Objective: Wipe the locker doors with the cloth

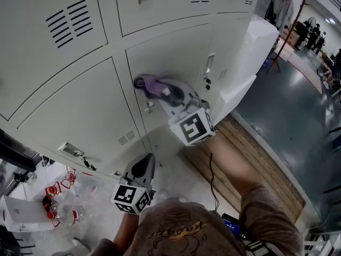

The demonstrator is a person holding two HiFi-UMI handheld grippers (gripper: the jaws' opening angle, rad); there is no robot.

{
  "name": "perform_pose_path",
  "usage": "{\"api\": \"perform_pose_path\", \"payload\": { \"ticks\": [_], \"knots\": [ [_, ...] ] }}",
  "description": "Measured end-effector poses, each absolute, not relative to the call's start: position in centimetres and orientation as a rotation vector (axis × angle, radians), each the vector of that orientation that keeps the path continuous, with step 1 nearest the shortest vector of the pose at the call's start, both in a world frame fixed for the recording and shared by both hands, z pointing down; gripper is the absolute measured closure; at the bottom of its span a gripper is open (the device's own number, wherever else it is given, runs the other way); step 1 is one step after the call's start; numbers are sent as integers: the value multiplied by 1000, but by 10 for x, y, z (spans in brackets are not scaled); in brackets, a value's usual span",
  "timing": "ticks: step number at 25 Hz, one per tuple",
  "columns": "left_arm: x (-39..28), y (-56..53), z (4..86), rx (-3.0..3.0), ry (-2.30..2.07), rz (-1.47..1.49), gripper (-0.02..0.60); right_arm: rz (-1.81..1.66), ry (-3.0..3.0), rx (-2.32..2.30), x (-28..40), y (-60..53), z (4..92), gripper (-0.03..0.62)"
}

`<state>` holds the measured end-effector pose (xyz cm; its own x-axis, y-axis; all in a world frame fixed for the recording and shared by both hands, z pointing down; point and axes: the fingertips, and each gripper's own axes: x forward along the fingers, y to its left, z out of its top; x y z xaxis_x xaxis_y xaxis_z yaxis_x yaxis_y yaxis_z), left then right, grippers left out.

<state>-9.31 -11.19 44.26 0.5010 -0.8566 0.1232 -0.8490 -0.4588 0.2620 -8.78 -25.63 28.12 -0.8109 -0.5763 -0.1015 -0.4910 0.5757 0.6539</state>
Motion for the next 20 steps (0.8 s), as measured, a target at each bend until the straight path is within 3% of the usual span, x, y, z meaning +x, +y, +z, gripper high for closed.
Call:
{"api": "perform_pose_path", "payload": {
  "ticks": [20],
  "knots": [
    [-96,-108,448,2440,-1448,-19,578,-884,-2650,800,-89,-255,376,540]
  ]
}}
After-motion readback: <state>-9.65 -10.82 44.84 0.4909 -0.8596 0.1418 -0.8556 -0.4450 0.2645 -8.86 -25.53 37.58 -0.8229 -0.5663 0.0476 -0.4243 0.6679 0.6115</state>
